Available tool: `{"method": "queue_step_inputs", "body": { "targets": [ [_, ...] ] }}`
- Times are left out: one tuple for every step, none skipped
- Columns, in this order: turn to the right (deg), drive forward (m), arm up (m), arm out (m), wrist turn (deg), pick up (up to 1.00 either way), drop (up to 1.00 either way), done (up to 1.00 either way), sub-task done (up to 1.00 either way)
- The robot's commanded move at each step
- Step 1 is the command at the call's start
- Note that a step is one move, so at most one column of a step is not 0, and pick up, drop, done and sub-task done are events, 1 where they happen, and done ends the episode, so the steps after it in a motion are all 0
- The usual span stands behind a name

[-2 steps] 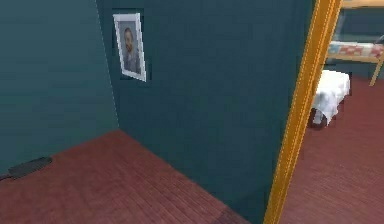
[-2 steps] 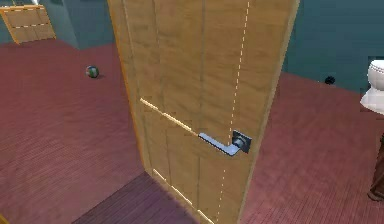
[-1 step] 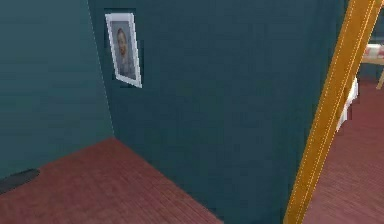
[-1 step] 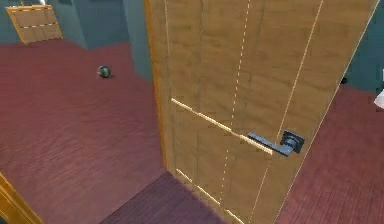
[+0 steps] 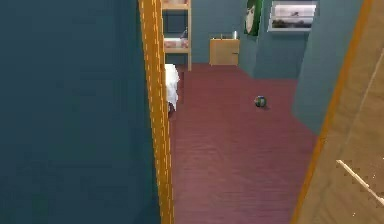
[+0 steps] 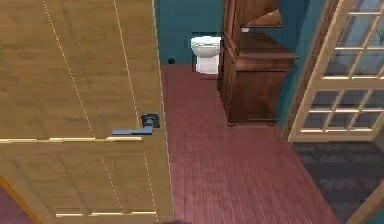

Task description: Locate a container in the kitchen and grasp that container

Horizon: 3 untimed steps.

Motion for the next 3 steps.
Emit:
{"method": "queue_step_inputs", "body": {
  "targets": [
    [45.0,0.00,0.00,0.00,0.0,0.00,0.00,0.00,0.00],
    [45.0,0.00,0.00,0.00,0.0,0.00,0.00,0.00,0.00],
    [30.0,0.00,0.00,0.00,0.0,0.00,0.00,0.00,0.00]
  ]
}}
